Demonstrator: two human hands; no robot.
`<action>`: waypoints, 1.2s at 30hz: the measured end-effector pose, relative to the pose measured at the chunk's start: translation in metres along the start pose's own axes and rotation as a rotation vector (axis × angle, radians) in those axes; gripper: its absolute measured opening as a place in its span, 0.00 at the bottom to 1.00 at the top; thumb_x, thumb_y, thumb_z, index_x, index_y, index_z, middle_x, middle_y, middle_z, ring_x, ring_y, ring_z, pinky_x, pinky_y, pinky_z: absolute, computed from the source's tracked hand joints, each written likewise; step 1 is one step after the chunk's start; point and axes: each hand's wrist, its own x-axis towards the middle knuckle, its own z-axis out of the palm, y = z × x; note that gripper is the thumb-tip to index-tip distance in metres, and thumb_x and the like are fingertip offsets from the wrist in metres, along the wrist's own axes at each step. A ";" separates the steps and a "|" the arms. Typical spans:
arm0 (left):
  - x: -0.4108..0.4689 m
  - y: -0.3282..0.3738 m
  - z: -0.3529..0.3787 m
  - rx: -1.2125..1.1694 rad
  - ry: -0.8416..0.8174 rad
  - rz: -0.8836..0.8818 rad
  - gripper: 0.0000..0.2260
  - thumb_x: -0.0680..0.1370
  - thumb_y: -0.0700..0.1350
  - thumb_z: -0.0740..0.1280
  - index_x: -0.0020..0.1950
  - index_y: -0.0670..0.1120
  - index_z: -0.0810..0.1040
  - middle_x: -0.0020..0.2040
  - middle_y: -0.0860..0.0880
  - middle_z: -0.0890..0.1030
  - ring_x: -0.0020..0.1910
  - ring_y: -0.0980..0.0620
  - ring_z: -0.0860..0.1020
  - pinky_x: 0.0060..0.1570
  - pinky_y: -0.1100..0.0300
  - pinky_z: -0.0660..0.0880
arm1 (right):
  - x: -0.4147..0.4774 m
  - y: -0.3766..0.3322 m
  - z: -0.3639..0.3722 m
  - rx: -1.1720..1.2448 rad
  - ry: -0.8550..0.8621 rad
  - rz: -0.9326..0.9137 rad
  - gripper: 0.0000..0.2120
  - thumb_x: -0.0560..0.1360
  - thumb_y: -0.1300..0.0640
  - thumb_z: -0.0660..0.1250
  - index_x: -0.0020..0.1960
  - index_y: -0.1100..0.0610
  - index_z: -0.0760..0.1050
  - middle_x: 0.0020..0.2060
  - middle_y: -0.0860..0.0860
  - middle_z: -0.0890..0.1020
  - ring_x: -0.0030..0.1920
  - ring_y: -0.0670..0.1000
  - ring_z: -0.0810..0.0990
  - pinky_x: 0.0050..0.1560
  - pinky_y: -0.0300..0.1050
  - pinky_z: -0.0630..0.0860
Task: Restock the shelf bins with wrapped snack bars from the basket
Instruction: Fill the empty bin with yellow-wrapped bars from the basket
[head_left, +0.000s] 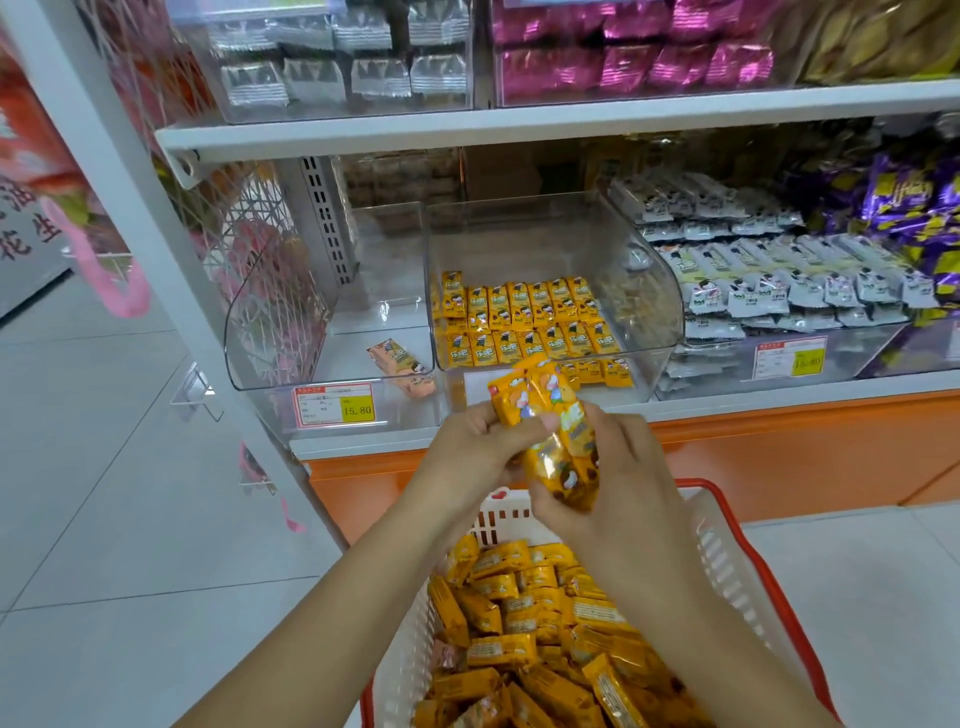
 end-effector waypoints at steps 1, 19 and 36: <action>0.001 0.007 -0.001 0.013 0.006 0.043 0.09 0.75 0.43 0.69 0.53 0.41 0.81 0.50 0.43 0.84 0.49 0.47 0.83 0.51 0.54 0.80 | 0.011 -0.001 -0.004 0.020 -0.004 -0.003 0.34 0.67 0.47 0.73 0.69 0.55 0.69 0.53 0.48 0.72 0.54 0.49 0.72 0.47 0.39 0.66; 0.035 0.022 -0.071 0.751 0.486 0.486 0.16 0.79 0.38 0.61 0.65 0.48 0.77 0.48 0.57 0.79 0.48 0.61 0.77 0.49 0.71 0.72 | 0.254 -0.009 0.086 -0.223 -0.394 0.316 0.35 0.72 0.47 0.71 0.72 0.57 0.60 0.63 0.56 0.75 0.62 0.59 0.75 0.53 0.50 0.75; 0.030 0.019 -0.071 0.759 0.425 0.488 0.18 0.79 0.38 0.62 0.68 0.47 0.74 0.60 0.50 0.80 0.54 0.61 0.77 0.51 0.82 0.66 | 0.250 -0.013 0.088 -0.126 -0.506 0.157 0.12 0.78 0.62 0.63 0.60 0.64 0.75 0.57 0.58 0.78 0.58 0.57 0.77 0.54 0.49 0.75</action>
